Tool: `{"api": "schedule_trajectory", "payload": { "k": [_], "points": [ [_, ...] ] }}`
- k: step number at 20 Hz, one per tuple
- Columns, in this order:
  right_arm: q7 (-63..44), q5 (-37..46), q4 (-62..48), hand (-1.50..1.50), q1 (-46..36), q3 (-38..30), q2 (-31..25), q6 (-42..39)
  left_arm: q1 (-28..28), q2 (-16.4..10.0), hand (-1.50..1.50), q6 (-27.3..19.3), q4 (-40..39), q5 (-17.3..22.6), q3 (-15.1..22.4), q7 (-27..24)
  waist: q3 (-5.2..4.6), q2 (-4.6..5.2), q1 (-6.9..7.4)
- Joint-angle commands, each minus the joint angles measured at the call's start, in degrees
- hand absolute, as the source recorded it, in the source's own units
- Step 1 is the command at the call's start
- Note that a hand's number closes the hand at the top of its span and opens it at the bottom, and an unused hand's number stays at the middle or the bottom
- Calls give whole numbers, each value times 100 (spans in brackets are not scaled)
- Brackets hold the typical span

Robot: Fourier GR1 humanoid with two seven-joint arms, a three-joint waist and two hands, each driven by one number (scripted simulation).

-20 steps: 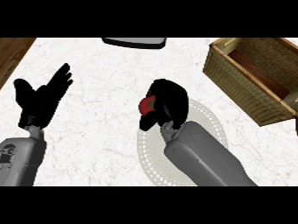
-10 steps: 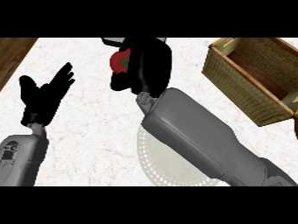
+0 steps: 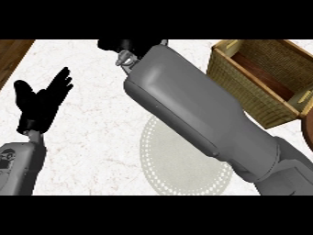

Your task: Pick the tomato from the placemat and place it in the basket

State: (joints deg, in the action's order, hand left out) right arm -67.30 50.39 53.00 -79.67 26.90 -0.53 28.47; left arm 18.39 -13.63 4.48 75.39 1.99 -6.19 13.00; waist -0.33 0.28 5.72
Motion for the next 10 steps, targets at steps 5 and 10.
{"api": "schedule_trajectory", "payload": {
  "k": [5, 10],
  "points": [
    [-1209, 381, -1479, 150, -1423, -685, 51, 172, -49, -87, 0, -41, 63, 34, -120, 102, 9, 17, -140],
    [-972, 739, -2406, 150, -1874, -1153, -6, 414, -218, -144, 0, 60, 67, 102, -203, -94, 9, 50, -208]
  ]
}}
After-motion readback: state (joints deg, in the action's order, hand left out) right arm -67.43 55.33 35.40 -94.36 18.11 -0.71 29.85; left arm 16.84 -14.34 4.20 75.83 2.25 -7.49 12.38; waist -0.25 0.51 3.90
